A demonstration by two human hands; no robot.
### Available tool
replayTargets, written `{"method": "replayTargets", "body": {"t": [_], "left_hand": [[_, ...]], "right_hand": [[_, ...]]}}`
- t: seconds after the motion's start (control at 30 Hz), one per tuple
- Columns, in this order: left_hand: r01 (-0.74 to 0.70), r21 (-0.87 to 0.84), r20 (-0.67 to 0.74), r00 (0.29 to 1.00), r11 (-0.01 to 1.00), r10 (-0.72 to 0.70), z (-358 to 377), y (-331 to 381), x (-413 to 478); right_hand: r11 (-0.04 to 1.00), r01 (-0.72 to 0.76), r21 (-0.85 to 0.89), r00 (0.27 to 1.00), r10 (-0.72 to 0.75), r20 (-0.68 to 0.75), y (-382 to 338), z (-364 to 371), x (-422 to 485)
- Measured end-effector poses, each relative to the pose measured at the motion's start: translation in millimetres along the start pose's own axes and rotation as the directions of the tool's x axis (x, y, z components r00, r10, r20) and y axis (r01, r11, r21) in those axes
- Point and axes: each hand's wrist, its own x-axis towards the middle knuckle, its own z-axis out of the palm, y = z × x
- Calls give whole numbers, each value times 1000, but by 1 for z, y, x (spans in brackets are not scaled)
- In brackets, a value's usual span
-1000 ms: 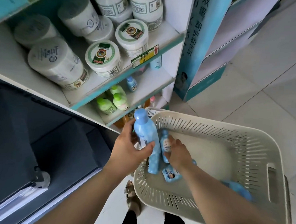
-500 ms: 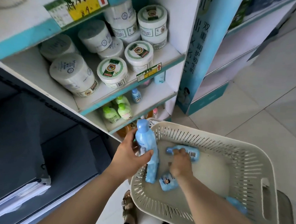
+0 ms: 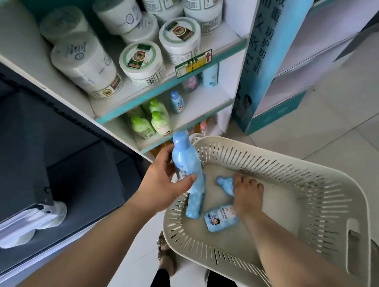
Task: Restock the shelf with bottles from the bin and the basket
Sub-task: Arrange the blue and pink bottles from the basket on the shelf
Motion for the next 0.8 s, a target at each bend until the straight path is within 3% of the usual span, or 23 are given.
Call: {"method": "replayTargets", "body": {"t": [0.1,0.17,0.23,0.33,0.43,0.67,0.8], "left_hand": [[-9,-44,15,1000,999,10,-3,7,-3],[-1,-85,18,1000,996,3,-7,19,-7],[31,-175,33,999,984,-26,-11,36,-11],[162,-482,124,986,861,-116,-19,65,-22],[278,-660,235,959,698,-160,-27,94,-40],[141,-631,86,990,763,-111,-73,139,-93],[14,-548,-38,998,836,-42,-127,143,-139]], "right_hand": [[942,-34,335,999,28,25,6,-19,-9],[754,-19,656,1000,11,16,9,-53,-25],[487,-29,873,998,-40,56,10,-99,-42],[137,-46,989,982,-173,70,10,-172,-67],[-57,-80,995,955,-290,60,8,-231,-86],[-123,-14,992,915,-403,-37,-31,-317,-133],[-67,68,995,872,-482,-92,-78,-346,-168]]}}
